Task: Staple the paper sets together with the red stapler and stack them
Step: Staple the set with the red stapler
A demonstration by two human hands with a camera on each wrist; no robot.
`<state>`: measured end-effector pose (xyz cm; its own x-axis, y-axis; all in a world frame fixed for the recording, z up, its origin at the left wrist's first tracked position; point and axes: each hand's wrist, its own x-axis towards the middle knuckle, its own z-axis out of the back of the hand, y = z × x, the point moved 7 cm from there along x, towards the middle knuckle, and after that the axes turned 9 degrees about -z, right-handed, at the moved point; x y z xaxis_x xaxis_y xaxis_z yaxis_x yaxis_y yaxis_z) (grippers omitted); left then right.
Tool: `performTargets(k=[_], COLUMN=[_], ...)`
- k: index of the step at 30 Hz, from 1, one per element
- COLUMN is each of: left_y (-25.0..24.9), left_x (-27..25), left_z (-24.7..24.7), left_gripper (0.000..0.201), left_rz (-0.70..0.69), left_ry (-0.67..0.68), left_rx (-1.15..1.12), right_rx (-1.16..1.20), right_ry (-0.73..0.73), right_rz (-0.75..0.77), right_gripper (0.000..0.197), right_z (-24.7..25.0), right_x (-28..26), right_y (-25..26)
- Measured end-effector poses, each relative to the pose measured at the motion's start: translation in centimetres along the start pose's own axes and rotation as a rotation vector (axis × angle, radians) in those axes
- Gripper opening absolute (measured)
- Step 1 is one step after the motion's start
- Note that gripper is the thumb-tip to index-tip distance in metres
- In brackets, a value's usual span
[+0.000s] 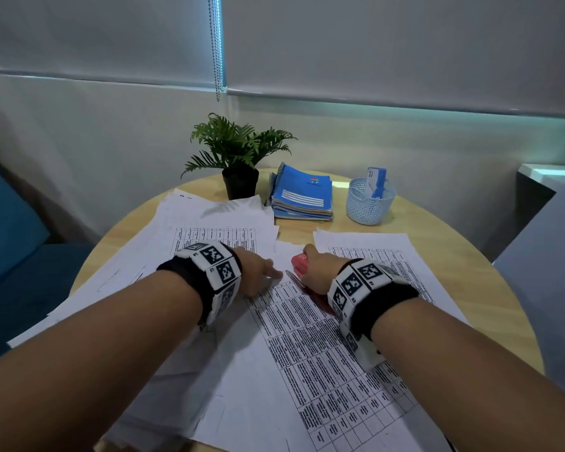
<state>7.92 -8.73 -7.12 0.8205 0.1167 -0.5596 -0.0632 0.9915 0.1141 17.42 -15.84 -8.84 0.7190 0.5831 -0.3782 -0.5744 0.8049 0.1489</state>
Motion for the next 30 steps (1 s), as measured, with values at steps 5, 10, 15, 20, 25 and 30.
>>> performTargets(k=[5,10,15,20,25,30], left_y=[0.1,0.0,0.1,0.1,0.0,0.0], left_x=[0.1,0.0,0.2,0.2,0.1,0.3], left_z=[-0.1,0.0,-0.1,-0.2,-0.1,-0.1], left_gripper=[0.054,0.047,0.05,0.05,0.052,0.054], left_rz=[0.005,0.005,-0.005,-0.009,-0.004,-0.002], left_ry=[0.017,-0.02,-0.008,-0.016,-0.008,0.008], left_rx=[0.025,-0.008,0.012,0.008,0.024,0.082], right_rx=[-0.037,-0.022,0.007,-0.055,-0.108,-0.058], right_ry=[0.017,-0.011,-0.019,-0.014,0.003,0.008], right_rz=[-0.019,-0.05,-0.064,-0.007,-0.019,-0.017], right_gripper=[0.051,0.049,0.049,0.044,0.044,0.039], right_z=[-0.2,-0.2,-0.2,0.2,-0.5,-0.8], right_x=[-0.3,0.3,0.3,-0.3,0.7,1.6], right_y=[0.3,0.7,0.7,0.7,1.1,1.5])
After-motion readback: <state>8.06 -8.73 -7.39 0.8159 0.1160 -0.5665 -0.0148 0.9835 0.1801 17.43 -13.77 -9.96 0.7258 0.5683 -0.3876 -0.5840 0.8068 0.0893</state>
